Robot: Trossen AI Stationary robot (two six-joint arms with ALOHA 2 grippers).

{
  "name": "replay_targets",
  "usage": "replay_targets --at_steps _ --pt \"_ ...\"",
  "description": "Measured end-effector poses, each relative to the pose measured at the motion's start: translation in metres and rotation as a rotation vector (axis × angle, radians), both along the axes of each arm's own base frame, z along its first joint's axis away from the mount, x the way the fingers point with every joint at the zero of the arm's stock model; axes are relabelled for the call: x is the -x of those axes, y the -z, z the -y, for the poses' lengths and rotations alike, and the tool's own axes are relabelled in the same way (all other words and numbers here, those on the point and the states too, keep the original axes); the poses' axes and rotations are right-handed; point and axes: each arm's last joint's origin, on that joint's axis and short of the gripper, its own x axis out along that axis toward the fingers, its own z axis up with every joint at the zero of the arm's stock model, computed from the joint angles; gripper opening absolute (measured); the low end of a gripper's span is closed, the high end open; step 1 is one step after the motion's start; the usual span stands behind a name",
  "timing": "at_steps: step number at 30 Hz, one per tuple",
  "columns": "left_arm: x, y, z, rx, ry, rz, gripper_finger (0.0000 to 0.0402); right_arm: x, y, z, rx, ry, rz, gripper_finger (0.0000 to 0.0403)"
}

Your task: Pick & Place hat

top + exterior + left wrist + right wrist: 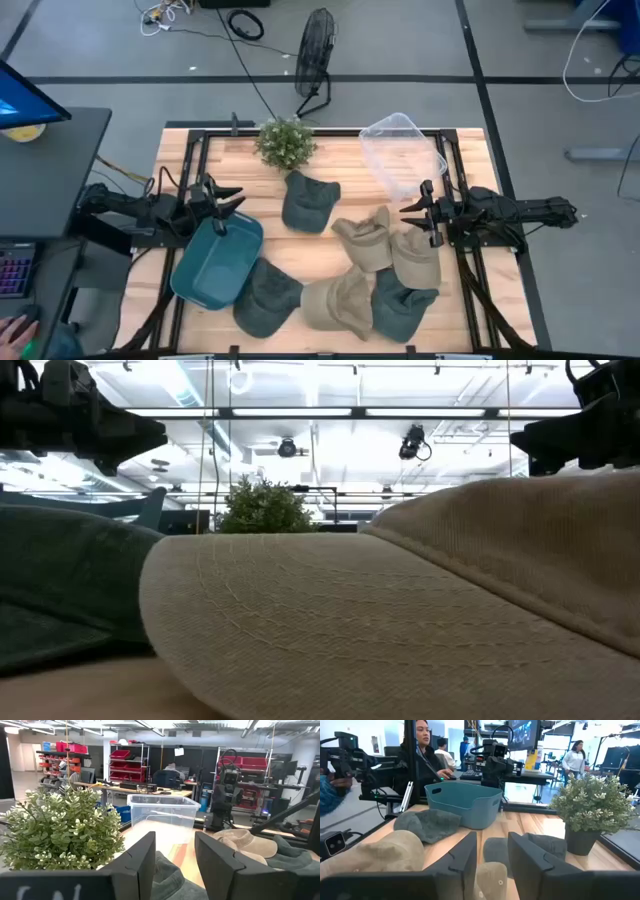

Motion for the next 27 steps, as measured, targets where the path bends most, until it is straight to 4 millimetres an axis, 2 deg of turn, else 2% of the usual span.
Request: replay_targets --at_steps 8,12,18,23,27 --pt "0.001 -0.004 0.0 0.002 0.0 0.004 0.014 0.0 -0.005 0.002 -0.011 0.055 0.053 0.0114" --pt "0.006 -0.026 -0.002 0.0 -0.004 0.065 0.014 0.001 -0.009 0.004 -0.013 0.122 0.097 0.0114" --pt "0.008 -0.054 -0.002 -0.041 -0.009 0.018 0.014 0.001 -0.018 0.004 -0.026 0.123 0.173 0.0114" --pt "0.0 -0.075 0.0 -0.06 -0.006 -0.063 0.014 0.0 -0.042 0.004 -0.034 0.13 0.186 0.0121" --pt "-0.008 -0.09 0.002 -0.106 -0.007 -0.136 0.014 -0.01 -0.065 0.003 -0.003 0.137 0.134 0.0144"
